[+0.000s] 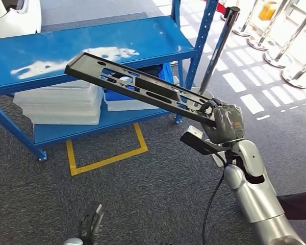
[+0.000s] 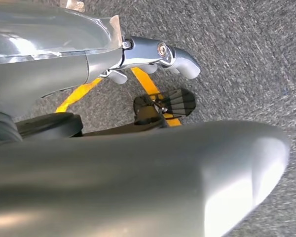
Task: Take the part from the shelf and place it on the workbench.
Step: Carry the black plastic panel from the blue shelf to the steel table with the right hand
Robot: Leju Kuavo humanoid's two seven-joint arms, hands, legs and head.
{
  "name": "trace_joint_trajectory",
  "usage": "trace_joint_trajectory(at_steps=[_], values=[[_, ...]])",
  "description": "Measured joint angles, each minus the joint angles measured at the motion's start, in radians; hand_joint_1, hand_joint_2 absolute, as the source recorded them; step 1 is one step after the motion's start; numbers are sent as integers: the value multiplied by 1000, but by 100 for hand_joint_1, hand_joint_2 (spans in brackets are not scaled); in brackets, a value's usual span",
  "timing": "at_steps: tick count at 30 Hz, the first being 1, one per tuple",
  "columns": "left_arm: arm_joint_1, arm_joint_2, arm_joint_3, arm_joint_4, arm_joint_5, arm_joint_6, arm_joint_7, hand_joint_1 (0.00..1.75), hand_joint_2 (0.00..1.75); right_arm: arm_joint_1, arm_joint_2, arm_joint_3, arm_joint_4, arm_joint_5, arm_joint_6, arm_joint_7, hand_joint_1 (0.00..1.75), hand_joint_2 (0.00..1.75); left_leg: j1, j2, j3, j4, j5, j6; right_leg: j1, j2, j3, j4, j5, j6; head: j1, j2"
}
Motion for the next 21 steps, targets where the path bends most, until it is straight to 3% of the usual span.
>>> trace_joint_trajectory(at_steps=[1, 3, 5, 7, 9, 11, 13, 15, 16, 17, 19, 21], values=[[0, 0, 0, 0, 0, -1, 0, 0, 0, 0, 0, 0, 0, 0, 0, 0, 175, 175, 0, 8, -3, 0, 3, -1, 0, -3, 30, -36, 17, 0, 0, 0], [-2, 0, 0, 0, -1, -3, 0, 0, 0, -4, 0, -2, -1, -2, 0, 0, 175, 175, -1, 21, -6, 0, 7, -7, 4, -21, 123, -177, 64, -8, 0, 0], [-4, 0, 0, 0, -2, -4, 0, 0, 0, -8, 0, -4, -2, -4, 0, 0, 175, 175, -3, 32, -10, -1, 13, -16, 14, -38, 175, -273, 87, -21, -1, 0], [-3, -1, 0, 0, -2, -4, 1, 0, 0, -7, -1, -8, -3, -6, 0, 0, 175, 175, -4, 42, -12, -6, 21, -28, 20, -35, 173, -288, 92, -33, -1, 0], [-4, -2, 0, 0, -3, -4, 3, 0, 0, -6, -1, -12, -3, -7, 0, 0, 175, 175, -3, 37, -17, -4, 12, -39, 15, -24, 169, -300, 106, -50, -1, 0], [-4, -1, 0, 0, -5, -4, 3, 0, 0, -6, -1, -12, -4, -8, 1, 0, 175, 175, -2, 7, -40, 56, -43, -44, 11, -16, 161, -311, 123, -67, -4, 0], [-2, -1, 0, 0, -9, -4, 3, 0, 0, -4, 1, -12, -4, -11, 2, 0, 175, 175, -4, -16, -83, 179, -114, -44, 13, -4, 147, -308, 132, -73, -6, 0], [-1, 0, 0, 0, -11, -4, 3, 0, 0, -2, 1, -12, -4, -12, 3, 0, 175, 175, -6, -23, -98, 247, -136, -44, 14, 12, 132, -300, 137, -72, -6, 0], [-1, 0, 0, 0, -12, -4, 3, 0, 0, -1, 1, -12, -4, -12, 3, 0, 175, 175, -6, -24, -80, 228, -120, -43, 15, 21, 125, -295, 139, -71, -6, 0], [-1, 1, 0, 0, -12, -4, 3, 0, 0, 0, 1, -12, -4, -12, 4, 0, 175, 175, -6, -27, -48, 174, -92, -42, 14, 30, 120, -288, 139, -70, -6, 0], [-2, 1, 0, 0, -14, -4, 3, 0, 0, -2, 1, -13, -4, -13, 4, -1, 175, 175, -3, -56, 16, 56, -49, -37, 15, 45, 105, -272, 141, -65, -5, 0], [-1, 1, 0, 0, -16, -4, 4, 0, 0, -2, 2, -14, -6, -14, 3, -1, 175, 175, -3, -80, 34, 10, -41, -32, 13, 59, 87, -261, 147, -53, -4, 0]])
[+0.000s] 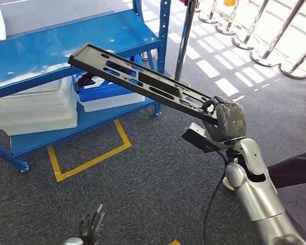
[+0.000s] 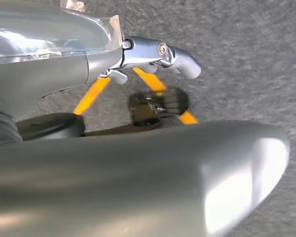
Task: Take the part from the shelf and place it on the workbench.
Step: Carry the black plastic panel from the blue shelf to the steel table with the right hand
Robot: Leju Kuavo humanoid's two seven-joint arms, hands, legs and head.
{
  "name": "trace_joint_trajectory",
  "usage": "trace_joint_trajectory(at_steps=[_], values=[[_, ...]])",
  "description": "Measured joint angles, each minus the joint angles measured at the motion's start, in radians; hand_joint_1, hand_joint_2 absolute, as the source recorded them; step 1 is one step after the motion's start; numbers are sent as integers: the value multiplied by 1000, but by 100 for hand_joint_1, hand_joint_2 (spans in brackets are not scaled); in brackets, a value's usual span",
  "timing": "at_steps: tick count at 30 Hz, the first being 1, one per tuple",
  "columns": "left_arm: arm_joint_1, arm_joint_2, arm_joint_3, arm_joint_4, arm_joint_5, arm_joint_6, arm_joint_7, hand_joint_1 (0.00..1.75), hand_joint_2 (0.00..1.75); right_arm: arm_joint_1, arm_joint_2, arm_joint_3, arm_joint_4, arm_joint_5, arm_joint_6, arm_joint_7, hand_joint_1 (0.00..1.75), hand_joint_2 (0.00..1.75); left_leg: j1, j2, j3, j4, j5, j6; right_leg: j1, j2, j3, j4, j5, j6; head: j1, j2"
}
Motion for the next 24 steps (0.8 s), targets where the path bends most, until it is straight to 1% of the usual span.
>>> trace_joint_trajectory(at_steps=[1, 2, 3, 4, 5, 6, 7, 8, 9, 10, 11, 12, 13, 14, 15, 16, 17, 18, 19, 20, 21, 22, 23, 24], values=[[1, 0, 0, 0, -1, 0, 0, 0, 0, 1, 0, -1, -1, 0, 0, -1, 175, 175, -2, 1, -2, -3, 3, 2, -1, 7, -7, 1, 6, 8, 0, 0], [1, 0, 0, 0, -2, 0, 1, 0, 0, 4, -1, -1, -1, 0, 0, -1, 175, 175, -2, 8, -5, -5, 6, 7, -4, 13, -11, -1, 10, 15, 0, 0], [0, 0, 0, 0, -3, 0, 1, 0, 0, 6, -2, -2, -1, 0, 0, -2, 175, 175, 0, 16, -6, -8, 12, 14, -4, 9, -15, 2, 5, 21, 1, 0], [-1, -1, 0, 0, -3, 0, 0, 0, 0, 6, -3, -2, -1, 0, 0, -2, 175, 175, 2, 25, -7, -11, 17, 20, -4, -2, -22, 19, -11, 26, 3, 0], [-2, -1, 0, 0, -3, 0, 0, 0, 0, 5, -4, -2, -1, 0, 0, -2, 175, 175, 4, 34, -10, -14, 22, 25, -4, -19, -37, 57, -39, 32, 5, 0], [-3, -1, 0, 0, -3, 0, 0, 0, 0, 3, -4, -2, -1, 0, 1, -2, 175, 175, 3, 43, -12, -15, 26, 28, -5, -37, -58, 115, -77, 37, 7, 0], [-2, -1, 0, 0, -3, 0, 0, 0, 0, 3, -4, -1, -1, -1, 1, -2, 175, 175, 2, 53, -15, -15, 29, 29, -8, -48, -81, 183, -112, 42, 9, 0], [0, 0, 1, 0, -3, 0, 0, 0, 0, 4, -4, -1, -1, -1, 1, -2, 175, 175, 2, 62, -17, -15, 30, 29, -10, -54, -98, 241, -137, 46, 9, 0], [0, 0, 1, 0, -3, 0, 1, 0, 0, 5, -4, -1, 0, -1, 1, -2, 175, 175, 2, 71, -19, -15, 32, 28, -13, -57, -101, 270, -145, 49, 9, 0], [0, 0, 1, 0, -4, 0, 2, 0, 0, 6, -4, -1, 0, -2, 1, -2, 175, 175, 2, 79, -21, -15, 33, 27, -14, -59, -85, 259, -136, 50, 9, 0], [0, 0, 1, 0, -4, 0, 2, 0, 0, 6, -4, -1, 0, -2, 2, -2, 175, 175, 2, 87, -22, -15, 35, 25, -14, -63, -51, 210, -113, 50, 9, 0], [-1, 0, 1, 0, -4, 0, 2, 0, 0, 4, -4, -1, 0, -2, 2, -3, 175, 175, 2, 94, -23, -15, 36, 23, -13, -73, -6, 136, -85, 47, 9, 0], [-2, 0, 1, 0, -4, 0, 2, 0, 0, 1, -4, -1, -1, -2, 2, -3, 175, 175, 0, 100, -24, -15, 38, 20, -9, -83, 34, 68, -64, 42, 9, 0], [-4, -1, 1, 0, -4, 0, 2, 0, 0, -2, -3, -1, -1, -2, 2, -3, 175, 175, -1, 105, -27, -15, 41, 15, -4, -91, 59, 19, -50, 35, 9, 0], [-4, -1, 1, 0, -4, 0, 2, 0, 0, -4, -4, -1, -1, -2, 1, -3, 175, 175, -1, 110, -29, -16, 45, 9, 1, -96, 70, -6, -45, 27, 9, 0], [-4, -1, 1, 0, -4, 0, 3, 0, 0, -4, -4, -2, -1, -2, 1, -3, 175, 175, -2, 114, -31, -19, 49, 3, 5, -93, 68, -11, -44, 20, 9, 0], [-4, -2, 1, 0, -4, 0, 3, 0, 0, -4, -4, -2, -1, -3, 1, -3, 175, 175, -1, 119, -31, -23, 53, -4, 6, -87, 66, -17, -39, 11, 9, 0], [-4, -3, 1, 0, -4, 0, 3, 0, 0, -3, -5, -3, -1, -3, 1, -3, 175, 175, 0, 116, -33, -25, 50, -9, 5, -83, 66, -27, -33, 5, 8, 0], [-5, -4, 1, 0, -4, 0, 3, 0, 0, -3, -5, -2, -1, -3, 1, -3, 175, 175, 0, 107, -38, -17, 37, -13, 3, -78, 66, -38, -26, -4, 8, 0], [-5, -4, 1, 0, -4, 0, 3, 0, 0, -4, -5, -2, -1, -3, 1, -4, 175, 175, 0, 93, -48, 8, 13, -15, 1, -75, 66, -48, -20, -12, 6, 0], [-5, -4, 1, 0, -4, 0, 3, 0, 0, -4, -4, -2, -1, -3, 1, -4, 175, 175, 0, 76, -67, 57, -23, -15, -1, -70, 62, -52, -14, -16, 6, 0], [-4, -3, 2, 0, -4, 0, 3, 0, 0, -4, -4, -2, -1, -3, 2, -4, 175, 175, -2, 65, -90, 121, -60, -14, 0, -65, 56, -51, -10, -20, 6, 0], [-2, -3, 2, 0, -4, 0, 4, 0, 0, -3, -3, -2, -1, -3, 2, -4, 175, 175, -3, 59, -111, 185, -88, -14, 1, -58, 49, -48, -8, -21, 5, 0], [-1, -3, 2, 0, -5, 0, 4, 0, 0, -1, -3, -1, -1, -4, 2, -4, 175, 175, -4, 57, -123, 226, -101, -14, 2, -51, 41, -42, -6, -21, 5, 0]])
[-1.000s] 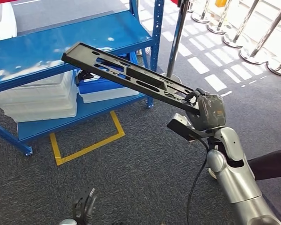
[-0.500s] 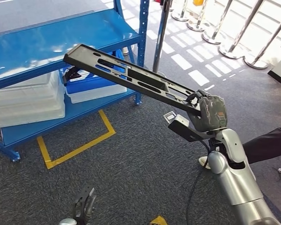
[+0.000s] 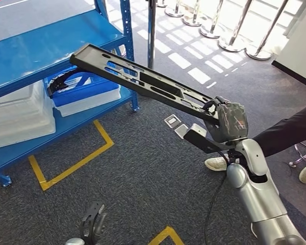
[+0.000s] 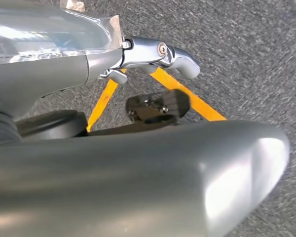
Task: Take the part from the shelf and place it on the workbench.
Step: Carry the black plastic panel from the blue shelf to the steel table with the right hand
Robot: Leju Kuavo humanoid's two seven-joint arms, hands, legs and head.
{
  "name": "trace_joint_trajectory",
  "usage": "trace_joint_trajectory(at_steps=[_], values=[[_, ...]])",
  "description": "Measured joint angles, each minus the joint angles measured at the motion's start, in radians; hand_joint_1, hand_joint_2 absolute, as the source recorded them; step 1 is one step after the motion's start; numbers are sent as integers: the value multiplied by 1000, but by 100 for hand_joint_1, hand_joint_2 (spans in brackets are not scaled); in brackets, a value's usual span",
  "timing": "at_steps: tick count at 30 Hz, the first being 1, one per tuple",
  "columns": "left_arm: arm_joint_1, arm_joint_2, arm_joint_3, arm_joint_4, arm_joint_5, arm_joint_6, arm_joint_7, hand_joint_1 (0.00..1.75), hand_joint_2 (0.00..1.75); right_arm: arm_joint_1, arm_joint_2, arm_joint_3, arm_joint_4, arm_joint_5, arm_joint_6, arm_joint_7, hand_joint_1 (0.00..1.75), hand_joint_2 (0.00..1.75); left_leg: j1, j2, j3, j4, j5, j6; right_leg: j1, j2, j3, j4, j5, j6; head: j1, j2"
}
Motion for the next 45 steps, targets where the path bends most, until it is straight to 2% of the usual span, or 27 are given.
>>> trace_joint_trajectory(at_steps=[1, 2, 5, 7, 9, 10, 12, 14, 15, 16, 17, 20, 21, 23, 25, 27, 30, 31, 32, 33, 35, 36, 37, 39, 40, 42, 45], values=[[1, 0, 0, 0, 0, 0, 0, 0, 0, 1, 0, 0, 0, 0, 0, 0, 175, 175, 0, -1, 5, 4, 6, 0, 0, 8, -7, 6, 1, 1, 0, 0], [1, 1, 0, 0, 0, 0, 1, 0, 0, 2, 0, 0, 0, 0, 0, 0, 175, 175, 0, -2, 28, -29, 27, 1, 0, 16, -14, 13, 2, 2, 0, 0], [-1, 2, 0, 0, -2, 0, 1, 0, 0, 1, 0, 0, 0, -5, 0, 0, 175, 175, 4, -32, 116, -194, 90, 4, 0, 39, -40, 40, 6, 12, 1, 0], [1, 2, 0, 0, -3, 0, 0, 0, 0, 2, 0, -1, -1, -9, -1, 0, 175, 175, 2, -46, 125, -224, 92, 9, -1, 52, -57, 50, 14, 23, 2, 0], [3, 1, 1, 0, -5, 1, -5, 0, 0, 8, -1, -3, -2, -11, -1, 0, 175, 175, 1, -33, 121, -226, 102, 20, -4, 59, -64, 49, 21, 34, 2, 0], [3, 1, 1, 1, -6, 1, -7, 0, 0, 11, -3, -4, -2, -12, -1, -1, 175, 175, 2, -26, 119, -228, 108, 28, -4, 50, -69, 57, 12, 39, 4, 0], [2, 0, 2, 1, -11, -1, -7, 0, 0, 13, -5, -6, -3, -13, -1, -1, 175, 175, 5, -9, 112, -233, 119, 39, -5, 19, -97, 130, -44, 49, 9, 0], [2, 0, 2, 1, -13, -2, 0, 0, 0, 14, -5, -6, -4, -14, -1, -1, 175, 175, 4, 7, 104, -233, 125, 42, -10, -2, -139, 260, -117, 58, 12, 0], [1, 1, 3, 1, -14, -2, 3, 0, 0, 15, -5, -6, -4, -15, -1, -1, 175, 175, 3, 16, 101, -233, 128, 42, -12, -6, -149, 306, -137, 61, 12, 0], [1, 1, 4, 1, -15, -1, 4, 0, 0, 16, -5, -6, -3, -15, -1, -1, 175, 175, 2, 24, 98, -233, 130, 41, -13, -8, -141, 317, -140, 63, 12, 0], [1, 2, 5, 1, -15, -1, 5, 0, 0, 17, -5, -7, -3, -16, -1, -1, 175, 175, 2, 32, 96, -233, 132, 40, -14, -11, -113, 287, -126, 63, 12, 0], [-2, 1, 7, 1, -15, -2, 5, 0, 0, 14, -4, -8, -7, -16, -1, 0, 175, 175, 1, 52, 93, -235, 138, 33, -4, -41, 16, 83, -63, 50, 12, 0], [-3, 1, 8, 1, -15, -2, 5, 0, 0, 12, -4, -8, -9, -16, -1, 0, 175, 175, 0, 57, 92, -236, 141, 27, 2, -50, 36, 43, -55, 44, 11, 0], [-3, 0, 9, 1, -16, -1, 5, 0, 0, 10, -5, -9, -10, -17, -1, 0, 175, 175, 1, 68, 89, -241, 149, 15, 10, -47, 37, 24, -51, 34, 12, 0], [-2, -2, 9, 1, -18, 0, 1, 0, 0, 11, -6, -11, -12, -17, -1, 0, 175, 175, 2, 62, 86, -241, 142, 4, 7, -35, 36, 9, -38, 18, 11, 0], [0, -3, 10, 1, -20, 0, -4, 0, 0, 12, -6, -11, -14, -17, -1, -1, 175, 175, 3, 30, 65, -186, 92, 0, 2, -27, 31, -6, -22, 1, 9, 0], [2, -1, 10, 1, -21, -2, -4, 0, 0, 15, -5, -9, -15, -19, 0, -1, 175, 175, 0, 1, 0, -3, -2, -1, 6, -6, 8, 2, -10, -5, 8, 0], [2, -1, 10, 1, -21, -2, -2, 0, 0, 16, -5, -9, -15, -19, 0, -1, 175, 175, -1, 0, -4, 22, -7, -2, 7, 2, 1, 6, -8, -5, 8, 0], [2, 0, 10, 1, -21, -2, -1, 0, 0, 17, -5, -8, -15, -19, 0, -1, 175, 175, -1, -1, 10, 6, 7, -1, 7, 11, -6, 11, -6, -4, 8, 0], [1, 0, 10, 1, -21, -2, 0, 0, 0, 18, -5, -8, -15, -19, 0, -1, 175, 175, 0, -4, 41, -46, 35, -1, 6, 20, -13, 18, -5, -3, 8, 0], [-1, 1, 10, 1, -23, -2, -1, 0, 0, 17, -5, -9, -15, -20, 0, -1, 175, 175, 3, -28, 109, -171, 78, 3, 6, 37, -28, 36, -4, 3, 9, 0], [-2, 2, 10, 1, -24, -1, -1, 0, 0, 16, -5, -9, -16, -21, -1, -1, 175, 175, 4, -39, 126, -208, 86, 6, 6, 44, -37, 43, -2, 8, 9, 0], [-2, 2, 10, 1, -25, -2, -2, 0, 0, 16, -5, -10, -16, -22, -1, -1, 175, 175, 3, -47, 132, -224, 86, 10, 5, 51, -46, 47, 1, 14, 9, 0], [-1, 1, 10, 1, -29, -2, -2, 0, 0, 17, -6, -12, -17, -23, -1, -1, 175, 175, 1, -37, 127, -227, 92, 19, 3, 64, -56, 46, 11, 28, 8, 0], [-2, 1, 11, 1, -30, -2, -2, 0, 0, 19, -7, -13, -16, -23, -1, -1, 175, 175, 2, -30, 127, -230, 97, 26, 3, 59, -59, 48, 9, 34, 9, 0], [-4, 1, 11, 1, -31, -1, -3, 0, 0, 17, -10, -17, -16, -23, -1, -1, 175, 175, 6, -14, 126, -237, 106, 38, 2, 31, -80, 97, -27, 45, 13, 0], [-3, 1, 11, 1, -34, -1, -2, 0, 0, 16, -10, -19, -16, -25, 0, -1, 175, 175, 5, 10, 124, -238, 110, 42, -7, -2, -147, 279, -118, 60, 17, 0]])
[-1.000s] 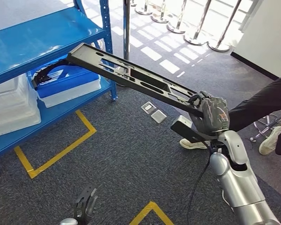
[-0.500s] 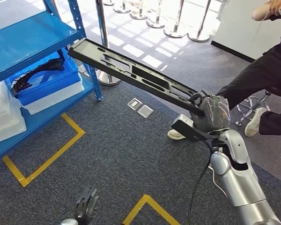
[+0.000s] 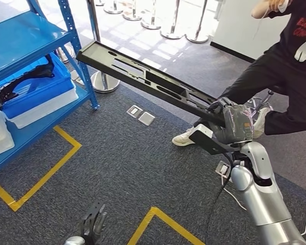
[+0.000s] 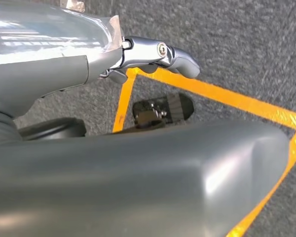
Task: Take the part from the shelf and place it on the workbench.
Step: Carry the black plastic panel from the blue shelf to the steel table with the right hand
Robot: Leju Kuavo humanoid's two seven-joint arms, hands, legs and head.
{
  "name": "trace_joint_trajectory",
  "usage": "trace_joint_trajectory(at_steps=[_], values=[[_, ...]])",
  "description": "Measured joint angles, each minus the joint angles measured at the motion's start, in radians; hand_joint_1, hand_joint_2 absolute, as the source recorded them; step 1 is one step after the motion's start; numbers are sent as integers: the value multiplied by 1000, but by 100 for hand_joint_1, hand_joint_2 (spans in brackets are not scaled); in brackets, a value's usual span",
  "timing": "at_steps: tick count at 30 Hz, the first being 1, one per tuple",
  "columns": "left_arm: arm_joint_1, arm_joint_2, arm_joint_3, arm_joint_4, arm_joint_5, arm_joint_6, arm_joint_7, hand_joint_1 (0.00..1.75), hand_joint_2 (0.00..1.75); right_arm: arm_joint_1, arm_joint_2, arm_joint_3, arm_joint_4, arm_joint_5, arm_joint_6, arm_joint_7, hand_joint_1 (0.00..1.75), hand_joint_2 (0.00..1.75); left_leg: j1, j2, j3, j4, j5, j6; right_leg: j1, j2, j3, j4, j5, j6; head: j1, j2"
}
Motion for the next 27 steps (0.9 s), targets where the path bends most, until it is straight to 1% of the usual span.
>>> trace_joint_trajectory(at_steps=[1, 2, 3, 4, 5, 6, 7, 8, 9, 10, 11, 12, 13, 14, 15, 16, 17, 18, 19, 20, 21, 22, 23, 24, 25, 26, 27], values=[[0, 0, 0, 0, -1, 0, 1, 0, 0, 1, 0, 0, 1, -1, 0, 0, 175, 175, 0, 9, 0, 0, 0, 0, -4, -3, -9, 34, -9, 3, 0, 0], [0, 0, 0, 0, -2, 0, 1, 0, 0, 2, 0, 0, 1, -1, 0, 0, 175, 175, 0, 17, 0, 0, 0, 0, -6, -6, 0, 28, 0, 5, 0, 0], [-1, 0, 0, 0, -2, 1, 1, 0, 0, 2, 0, 0, 2, -2, 0, 0, 175, 175, 0, 24, 1, 0, 0, -1, -8, -10, 30, -20, 26, 6, 0, 0], [-1, 0, 0, 0, -2, 1, -2, 0, 0, 2, 0, -1, 1, -2, 0, -1, 175, 175, 0, 30, 2, 0, -1, -3, -8, -19, 70, -92, 56, 5, 0, 0], [-2, 0, 0, 0, -2, 2, -5, 0, 0, 1, 0, -2, 0, -3, -1, -1, 175, 175, -1, 35, 2, -1, -1, -6, -3, -31, 107, -160, 77, 2, 0, 0], [-1, -1, 0, 0, -2, 2, -8, 0, 0, 1, 0, -3, -1, -3, -2, -1, 175, 175, -2, 39, 1, -3, 0, -12, 1, -40, 133, -210, 91, -4, 0, 0], [1, -2, 0, 0, -2, 3, -12, 0, 0, 1, 0, -4, -1, -4, -2, -2, 175, 175, -3, 43, 1, -5, 1, -18, 6, -47, 144, -236, 93, -10, -1, 0], [3, -3, 0, 0, -2, 3, -14, 0, 0, 2, -1, -5, -1, -4, -3, -2, 175, 175, -4, 48, 0, -8, 3, -24, 11, -46, 144, -241, 90, -17, -1, 0], [5, -5, 0, 0, -2, 4, -15, 0, 0, 2, -1, -6, -1, -4, -3, -2, 175, 175, -3, 53, 1, -11, 5, -31, 12, -40, 142, -247, 92, -24, -1, 0], [5, -6, 0, 0, -3, 5, -16, 0, 0, 4, -2, -7, -2, -4, -3, -2, 175, 175, -2, 53, 0, -12, 1, -36, 11, -34, 142, -253, 95, -32, -2, 0], [5, -8, 0, 0, -4, 7, -17, 0, 0, 4, -3, -7, -4, -4, -3, -2, 175, 175, -2, 44, -5, 0, -12, -39, 9, -29, 144, -261, 99, -41, -2, 0], [6, -8, 0, 0, -5, 8, -19, 0, 0, 4, -3, -7, -6, -4, -3, -3, 175, 175, -2, 30, -18, 28, -33, -40, 8, -23, 146, -269, 103, -49, -3, 0], [6, -8, 0, 0, -6, 10, -20, 0, 0, 5, -2, -6, -8, -4, -2, -3, 175, 175, -2, 13, -40, 77, -62, -39, 7, -18, 147, -273, 106, -55, -4, 0], [8, -8, 0, 0, -7, 12, -22, 0, 0, 5, -2, -6, -9, -5, -2, -3, 175, 175, -3, 0, -70, 144, -93, -37, 8, -11, 147, -274, 107, -59, -5, 0], [11, -8, 0, 0, -8, 15, -23, 0, 0, 7, -2, -6, -9, -5, -2, -3, 175, 175, -5, -6, -99, 206, -115, -36, 10, -3, 147, -273, 107, -60, -6, 0], [13, -8, 0, 0, -9, 17, -24, 0, 0, 10, -2, -5, -9, -5, -2, -3, 175, 175, -6, -9, -121, 249, -123, -35, 12, 6, 147, -272, 107, -61, -6, 0], [15, -7, 0, 0, -9, 18, -25, 0, 0, 12, -2, -5, -9, -5, -1, -3, 175, 175, -8, -11, -127, 257, -112, -34, 14, 15, 147, -271, 107, -61, -6, 0], [15, -7, 0, 0, -10, 17, -25, 0, 0, 13, -2, -5, -9, -5, -1, -3, 175, 175, -8, -12, -115, 225, -83, -32, 15, 25, 147, -268, 107, -61, -6, 0], [14, -6, 0, 0, -10, 12, -23, 0, 0, 13, -2, -5, -9, -5, -1, -3, 175, 175, -8, -17, -89, 162, -43, -30, 15, 35, 146, -264, 105, -60, -6, 0], [12, -6, 0, 0, -10, 7, -20, 0, 0, 13, -2, -5, -9, -5, -1, -3, 175, 175, -6, -32, -62, 100, -12, -29, 16, 44, 143, -258, 103, -58, -6, 0], [9, -5, 0, 0, -10, 1, -15, 0, 0, 12, -2, -5, -9, -5, 0, -3, 175, 175, -5, -47, -42, 47, 7, -28, 16, 52, 137, -250, 102, -56, -5, 0], [6, -4, 0, 0, -10, -3, -10, 0, 0, 10, -2, -5, -10, -6, 0, -2, 175, 175, -4, -59, -31, 17, 16, -27, 15, 59, 130, -244, 102, -51, -5, 0], [5, -4, 0, 0, -10, -5, -6, 0, 0, 9, -1, -5, -10, -6, 0, -2, 175, 175, -5, -67, -29, 8, 13, -27, 13, 66, 122, -241, 104, -46, -5, 0], [4, -3, 0, 0, -10, -5, -3, 0, 0, 9, -2, -6, -10, -6, 0, -2, 175, 175, -6, -62, -30, 3, 14, -24, 11, 73, 117, -240, 107, -41, -5, 0], [2, -3, 0, 0, -11, -5, -1, 0, 0, 10, -2, -6, -10, -5, 0, -2, 175, 175, -6, -56, -30, 2, 17, -20, 9, 74, 114, -240, 107, -36, -6, 0], [1, -3, 1, 0, -11, -5, 0, 0, 0, 11, -3, -7, -10, -5, 0, -2, 175, 175, -5, -49, -28, -1, 21, -15, 9, 63, 111, -234, 100, -30, -5, 0], [-1, -3, 1, 0, -11, -6, 0, 0, 0, 9, -3, -7, -10, -5, 0, -2, 175, 175, -2, -42, -27, -5, 23, -11, 9, 47, 101, -212, 85, -24, -3, 0]])
